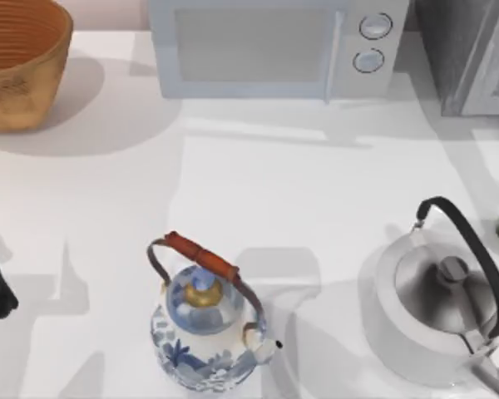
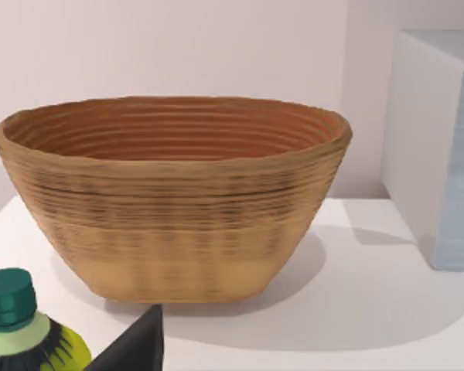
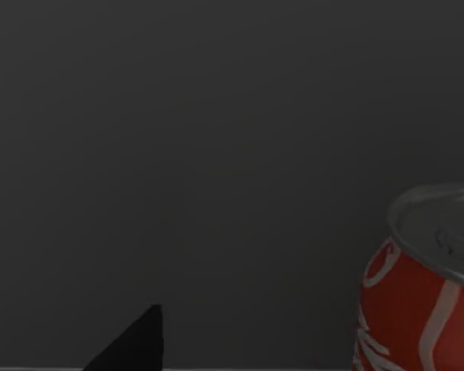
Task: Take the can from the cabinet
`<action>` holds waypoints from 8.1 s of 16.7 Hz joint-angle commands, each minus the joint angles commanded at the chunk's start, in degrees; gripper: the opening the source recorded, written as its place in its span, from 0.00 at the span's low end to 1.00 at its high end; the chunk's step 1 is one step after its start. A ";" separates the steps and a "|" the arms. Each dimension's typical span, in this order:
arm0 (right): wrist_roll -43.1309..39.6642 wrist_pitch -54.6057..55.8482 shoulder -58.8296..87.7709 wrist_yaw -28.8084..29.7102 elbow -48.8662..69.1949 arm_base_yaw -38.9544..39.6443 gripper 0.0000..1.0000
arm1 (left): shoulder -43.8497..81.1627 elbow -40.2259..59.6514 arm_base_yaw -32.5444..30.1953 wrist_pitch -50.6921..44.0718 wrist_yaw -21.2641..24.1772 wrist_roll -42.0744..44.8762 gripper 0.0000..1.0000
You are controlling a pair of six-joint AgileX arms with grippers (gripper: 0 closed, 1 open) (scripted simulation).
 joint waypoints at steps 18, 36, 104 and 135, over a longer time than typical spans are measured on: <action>0.00 0.00 0.00 0.00 0.00 0.00 0.00 | 0.00 0.00 0.00 0.00 0.00 0.00 1.00; 0.04 -15.34 -25.32 6.58 -9.37 7.17 0.00 | 0.00 0.00 0.00 0.00 0.00 0.00 1.00; -3.65 114.12 23.47 -111.67 -93.88 -67.97 0.00 | 0.00 0.00 0.00 0.00 0.00 0.00 1.00; -5.37 115.17 25.66 -107.54 -94.52 -63.54 0.90 | 0.00 0.00 0.00 0.00 0.00 0.00 1.00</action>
